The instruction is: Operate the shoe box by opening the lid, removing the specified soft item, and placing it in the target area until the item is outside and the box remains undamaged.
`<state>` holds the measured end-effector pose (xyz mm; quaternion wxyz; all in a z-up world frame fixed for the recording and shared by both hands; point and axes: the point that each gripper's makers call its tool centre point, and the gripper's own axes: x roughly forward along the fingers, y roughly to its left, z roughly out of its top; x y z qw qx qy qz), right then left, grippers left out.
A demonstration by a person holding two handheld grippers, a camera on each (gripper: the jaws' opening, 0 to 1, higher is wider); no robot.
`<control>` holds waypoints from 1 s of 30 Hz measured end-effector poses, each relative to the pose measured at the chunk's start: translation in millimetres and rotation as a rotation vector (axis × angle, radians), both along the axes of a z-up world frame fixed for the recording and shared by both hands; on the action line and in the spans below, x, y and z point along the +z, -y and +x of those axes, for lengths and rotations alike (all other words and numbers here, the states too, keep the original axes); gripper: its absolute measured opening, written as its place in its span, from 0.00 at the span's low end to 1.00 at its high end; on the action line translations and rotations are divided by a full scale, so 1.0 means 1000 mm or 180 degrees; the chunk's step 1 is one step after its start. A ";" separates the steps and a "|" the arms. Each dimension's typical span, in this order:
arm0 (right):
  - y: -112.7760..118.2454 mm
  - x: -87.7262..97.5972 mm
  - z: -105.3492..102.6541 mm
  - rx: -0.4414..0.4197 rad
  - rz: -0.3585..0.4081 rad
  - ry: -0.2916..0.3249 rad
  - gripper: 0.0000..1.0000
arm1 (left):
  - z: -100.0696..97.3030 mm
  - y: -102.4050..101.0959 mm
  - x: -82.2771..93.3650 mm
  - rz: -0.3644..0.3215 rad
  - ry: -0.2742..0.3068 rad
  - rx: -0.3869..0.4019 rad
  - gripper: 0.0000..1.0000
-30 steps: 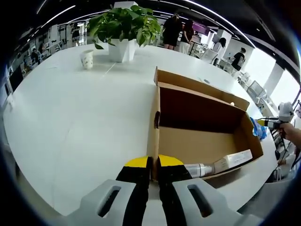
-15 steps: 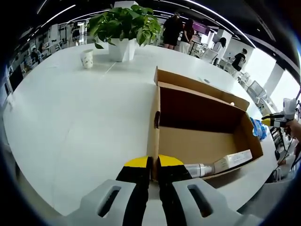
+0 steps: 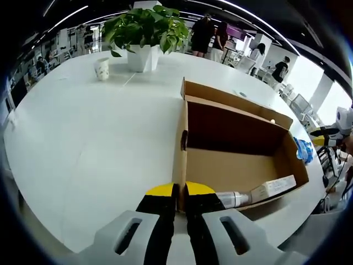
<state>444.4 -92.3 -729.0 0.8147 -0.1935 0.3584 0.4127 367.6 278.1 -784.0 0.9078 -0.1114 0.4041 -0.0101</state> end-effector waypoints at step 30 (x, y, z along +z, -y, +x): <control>-0.100 -0.008 -0.047 0.1513 0.0070 -0.0213 0.37 | 0.005 -0.006 -0.003 0.0010 -0.0025 -0.0007 0.03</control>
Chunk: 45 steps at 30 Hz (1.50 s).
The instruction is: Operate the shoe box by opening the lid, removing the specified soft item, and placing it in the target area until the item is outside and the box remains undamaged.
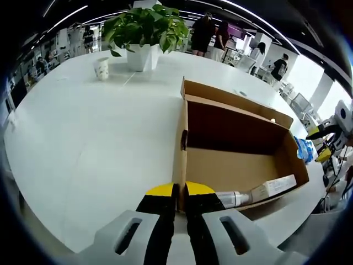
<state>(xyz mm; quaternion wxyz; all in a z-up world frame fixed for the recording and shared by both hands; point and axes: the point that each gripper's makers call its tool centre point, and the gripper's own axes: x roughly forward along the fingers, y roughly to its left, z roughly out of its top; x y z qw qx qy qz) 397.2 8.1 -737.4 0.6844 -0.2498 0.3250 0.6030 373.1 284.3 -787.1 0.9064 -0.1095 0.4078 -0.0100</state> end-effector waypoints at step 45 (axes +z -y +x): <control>-0.046 -0.059 -0.020 0.0479 -0.0343 -0.0387 0.44 | 0.000 -0.001 -0.002 -0.0019 0.0001 0.0002 0.03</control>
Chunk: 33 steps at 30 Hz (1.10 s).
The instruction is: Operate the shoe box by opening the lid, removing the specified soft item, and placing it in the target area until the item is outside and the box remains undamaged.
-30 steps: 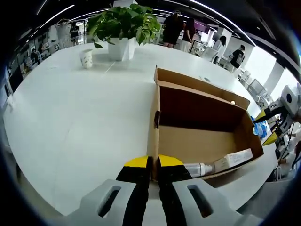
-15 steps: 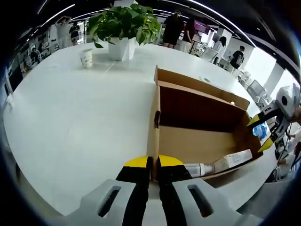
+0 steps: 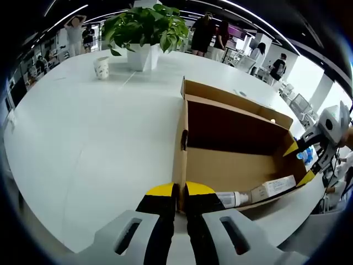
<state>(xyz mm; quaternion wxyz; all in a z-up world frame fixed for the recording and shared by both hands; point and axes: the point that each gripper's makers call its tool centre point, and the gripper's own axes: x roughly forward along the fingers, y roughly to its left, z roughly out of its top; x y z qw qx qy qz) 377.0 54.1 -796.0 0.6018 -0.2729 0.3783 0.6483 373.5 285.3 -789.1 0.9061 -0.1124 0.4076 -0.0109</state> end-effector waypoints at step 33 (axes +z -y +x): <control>-0.007 -0.009 -0.007 0.0555 -0.0122 0.0633 0.16 | 0.000 0.000 -0.001 -0.0016 0.0003 0.0004 0.03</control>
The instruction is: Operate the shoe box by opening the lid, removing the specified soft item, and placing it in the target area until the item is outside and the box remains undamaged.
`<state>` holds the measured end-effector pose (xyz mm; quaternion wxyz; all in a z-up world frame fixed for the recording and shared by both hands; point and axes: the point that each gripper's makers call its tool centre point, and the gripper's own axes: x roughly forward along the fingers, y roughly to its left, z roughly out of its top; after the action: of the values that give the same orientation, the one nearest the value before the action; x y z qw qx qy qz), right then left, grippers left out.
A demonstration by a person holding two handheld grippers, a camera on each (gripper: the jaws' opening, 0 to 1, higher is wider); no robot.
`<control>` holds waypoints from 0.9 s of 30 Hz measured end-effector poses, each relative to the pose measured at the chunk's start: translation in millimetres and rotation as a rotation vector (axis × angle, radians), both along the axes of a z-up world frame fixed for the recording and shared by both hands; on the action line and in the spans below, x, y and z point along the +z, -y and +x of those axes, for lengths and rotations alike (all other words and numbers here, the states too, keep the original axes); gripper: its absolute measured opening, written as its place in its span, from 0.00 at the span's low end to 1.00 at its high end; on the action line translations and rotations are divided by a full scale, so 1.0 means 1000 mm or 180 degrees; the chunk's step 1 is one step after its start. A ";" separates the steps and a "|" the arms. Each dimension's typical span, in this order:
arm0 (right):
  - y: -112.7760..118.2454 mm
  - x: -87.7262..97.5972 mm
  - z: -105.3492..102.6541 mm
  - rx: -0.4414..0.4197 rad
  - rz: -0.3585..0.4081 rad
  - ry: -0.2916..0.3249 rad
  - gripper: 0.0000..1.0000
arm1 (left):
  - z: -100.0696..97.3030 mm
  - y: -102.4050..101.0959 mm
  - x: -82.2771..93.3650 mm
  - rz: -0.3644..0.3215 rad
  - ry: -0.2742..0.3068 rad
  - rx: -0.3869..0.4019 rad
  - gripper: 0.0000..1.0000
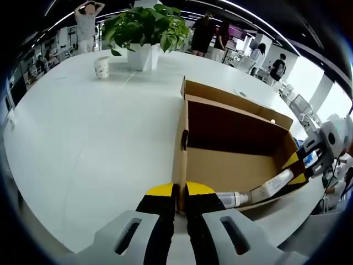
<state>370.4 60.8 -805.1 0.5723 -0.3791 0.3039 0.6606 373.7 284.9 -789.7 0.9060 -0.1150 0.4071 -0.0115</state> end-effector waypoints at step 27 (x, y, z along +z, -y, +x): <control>-0.003 0.031 0.006 0.0093 0.0221 0.0304 0.13 | 0.000 0.000 0.000 0.0023 -0.0015 -0.0011 0.03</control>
<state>376.0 63.6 -774.4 0.5893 -0.3945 0.2477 0.6601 373.9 284.7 -789.3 0.9054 -0.1110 0.4096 -0.0113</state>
